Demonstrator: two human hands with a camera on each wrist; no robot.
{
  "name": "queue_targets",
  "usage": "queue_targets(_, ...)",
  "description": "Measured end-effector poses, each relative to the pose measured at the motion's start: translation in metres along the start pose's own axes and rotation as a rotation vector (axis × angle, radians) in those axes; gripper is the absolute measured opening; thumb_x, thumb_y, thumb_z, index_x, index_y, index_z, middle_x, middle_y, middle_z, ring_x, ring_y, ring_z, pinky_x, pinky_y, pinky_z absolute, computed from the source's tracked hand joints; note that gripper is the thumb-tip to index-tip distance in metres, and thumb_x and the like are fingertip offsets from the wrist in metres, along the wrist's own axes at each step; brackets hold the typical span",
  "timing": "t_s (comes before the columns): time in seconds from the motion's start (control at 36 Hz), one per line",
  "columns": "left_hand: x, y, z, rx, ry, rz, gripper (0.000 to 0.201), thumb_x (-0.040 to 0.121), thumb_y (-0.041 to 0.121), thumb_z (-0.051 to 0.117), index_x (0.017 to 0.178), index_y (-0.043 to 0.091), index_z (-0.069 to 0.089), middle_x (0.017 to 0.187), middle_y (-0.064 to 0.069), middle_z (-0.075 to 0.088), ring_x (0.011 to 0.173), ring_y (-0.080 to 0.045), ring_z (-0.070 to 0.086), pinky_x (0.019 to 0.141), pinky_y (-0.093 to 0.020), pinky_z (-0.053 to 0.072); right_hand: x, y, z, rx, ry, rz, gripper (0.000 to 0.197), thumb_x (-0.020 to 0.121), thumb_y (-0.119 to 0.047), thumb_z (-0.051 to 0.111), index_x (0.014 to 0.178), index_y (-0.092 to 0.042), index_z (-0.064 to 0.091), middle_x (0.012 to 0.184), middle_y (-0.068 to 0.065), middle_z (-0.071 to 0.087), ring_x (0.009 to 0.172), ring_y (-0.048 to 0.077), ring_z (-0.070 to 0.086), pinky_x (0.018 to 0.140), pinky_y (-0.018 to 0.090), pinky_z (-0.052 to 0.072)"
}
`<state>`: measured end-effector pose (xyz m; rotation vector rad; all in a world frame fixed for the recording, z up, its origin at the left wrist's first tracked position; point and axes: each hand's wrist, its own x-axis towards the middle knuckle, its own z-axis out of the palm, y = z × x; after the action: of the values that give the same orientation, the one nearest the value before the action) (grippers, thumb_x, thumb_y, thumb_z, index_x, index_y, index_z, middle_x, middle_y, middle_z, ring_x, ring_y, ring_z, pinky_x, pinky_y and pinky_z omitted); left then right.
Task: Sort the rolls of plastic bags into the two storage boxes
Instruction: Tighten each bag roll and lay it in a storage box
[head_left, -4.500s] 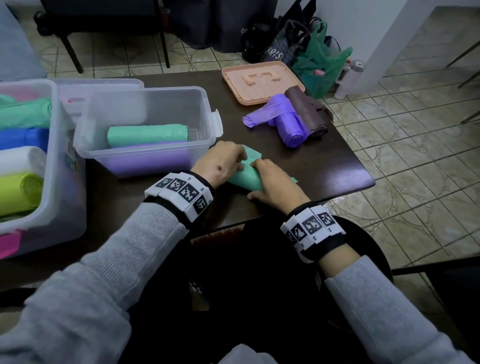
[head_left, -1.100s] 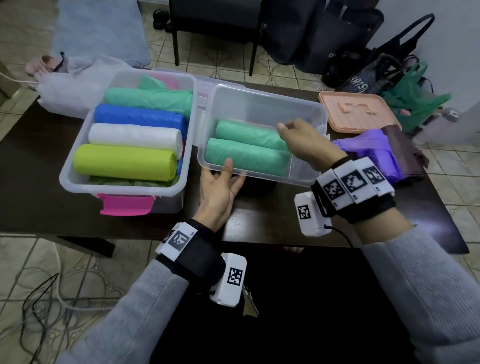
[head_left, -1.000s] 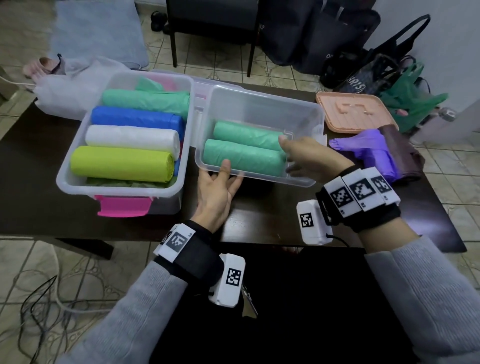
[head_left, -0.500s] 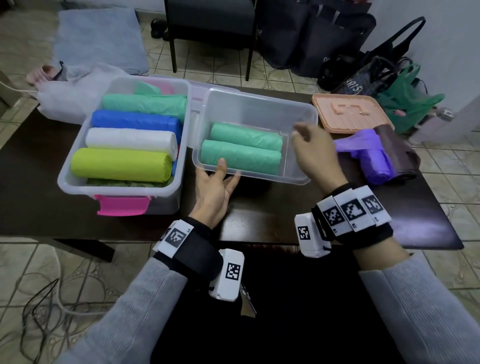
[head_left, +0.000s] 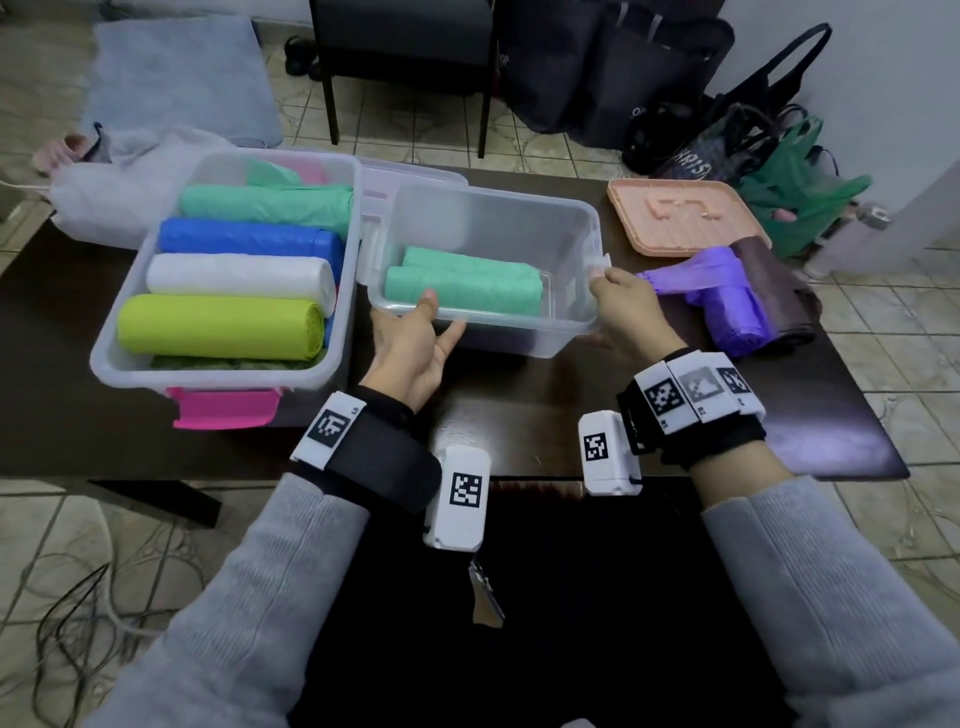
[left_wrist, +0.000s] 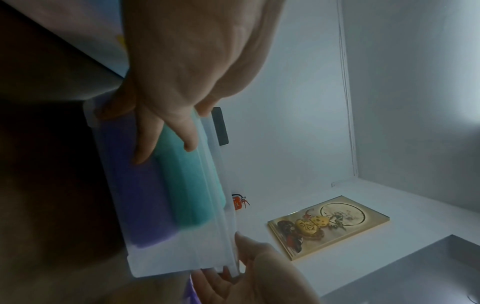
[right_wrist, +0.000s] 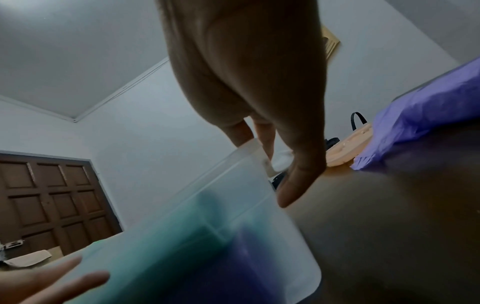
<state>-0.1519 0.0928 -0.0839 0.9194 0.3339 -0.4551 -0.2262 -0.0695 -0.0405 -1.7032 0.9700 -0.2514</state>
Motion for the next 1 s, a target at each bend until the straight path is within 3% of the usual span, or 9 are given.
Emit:
queue_targets(0.08,0.002,0.003,0.004,0.017,0.038,-0.017,0.052,0.095,0.002,0.050,0.142,0.008,0.031,0.142,-0.009,0.041,0.125,-0.028,0.047,0.075,-0.036,0.056,0.006,-0.002,-0.001,0.048,-0.044,0.048,0.030,0.100,-0.016,0.038,0.122,-0.008,0.056,0.107,0.004,0.056,0.096,0.023,0.057,0.083,0.045,0.056)
queue_targets(0.19,0.005,0.006,0.009,0.022,0.086,-0.043,0.057,0.094,0.003,0.053,0.144,0.006,0.027,0.145,-0.009,0.033,0.128,-0.034,0.042,0.063,-0.029,0.056,0.010,-0.004,-0.001,0.061,-0.062,0.082,0.029,0.100,-0.020,0.039,0.124,-0.013,0.055,0.115,0.006,0.057,0.100,0.024,0.060,0.083,0.042,0.056)
queue_targets(0.36,0.005,0.007,0.012,0.037,0.112,-0.070,0.060,0.093,0.004,0.054,0.144,0.004,0.023,0.147,-0.011,0.027,0.129,-0.041,0.039,0.068,-0.032,0.055,0.015,-0.006,-0.002,0.040,-0.069,0.089,0.030,0.101,-0.020,0.039,0.127,-0.013,0.053,0.108,0.003,0.053,0.098,0.021,0.058,0.088,0.041,0.054)
queue_targets(0.44,-0.002,0.010,0.013,0.023,0.123,-0.074,0.060,0.092,0.005,0.056,0.143,0.004,0.025,0.146,-0.011,0.029,0.128,-0.043,0.039,0.061,-0.031,0.057,0.018,-0.004,-0.003,0.030,-0.081,0.083,0.032,0.101,-0.023,0.039,0.128,-0.014,0.053,0.115,0.004,0.056,0.103,0.023,0.060,0.089,0.043,0.054)
queue_targets(0.61,-0.047,-0.006,0.026,0.146,0.062,-0.148,0.056,0.096,0.022,0.054,0.142,0.006,0.027,0.145,-0.013,0.033,0.128,-0.039,0.041,0.101,-0.047,0.043,0.020,0.004,-0.010,-0.034,-0.095,0.030,0.034,0.101,-0.030,0.038,0.129,-0.015,0.052,0.115,0.002,0.055,0.105,0.020,0.056,0.083,0.035,0.051)
queue_targets(0.72,-0.071,-0.047,0.037,0.414,-0.088,-0.257,0.047,0.097,0.027,0.049,0.139,0.013,0.035,0.119,-0.004,0.042,0.111,-0.023,0.049,0.087,-0.039,0.047,0.028,0.014,-0.025,-0.128,0.033,-0.075,0.036,0.100,-0.032,0.039,0.123,-0.011,0.056,0.112,0.003,0.056,0.101,0.016,0.052,0.092,0.034,0.045)
queue_targets(0.78,-0.075,-0.066,0.042,0.719,-0.244,-0.164,0.043,0.095,0.029,0.052,0.135,0.015,0.041,0.124,-0.001,0.049,0.114,-0.020,0.049,0.095,-0.036,0.044,0.033,0.021,-0.039,-0.202,0.115,-0.118,0.035,0.097,-0.028,0.046,0.125,-0.010,0.056,0.123,0.006,0.058,0.112,0.018,0.052,0.096,0.027,0.039)
queue_targets(0.86,-0.075,-0.089,0.048,1.321,-0.541,0.192,0.053,0.095,0.032,0.049,0.142,0.012,0.034,0.147,-0.008,0.037,0.136,-0.021,0.033,0.111,-0.028,0.024,0.044,0.032,-0.066,-0.307,0.211,-0.150,0.036,0.092,-0.018,0.051,0.127,-0.008,0.055,0.129,0.011,0.056,0.121,0.022,0.050,0.100,0.027,0.036)
queue_targets(1.0,-0.065,-0.120,0.047,1.767,-0.634,0.556,0.057,0.098,0.035,0.040,0.147,0.012,0.021,0.157,-0.015,0.011,0.145,-0.028,0.010,0.118,-0.038,0.010,0.067,0.049,-0.108,-0.556,0.347,-0.084,0.040,0.089,-0.015,0.049,0.128,-0.010,0.053,0.136,0.021,0.046,0.130,0.034,0.038,0.108,0.035,0.028)
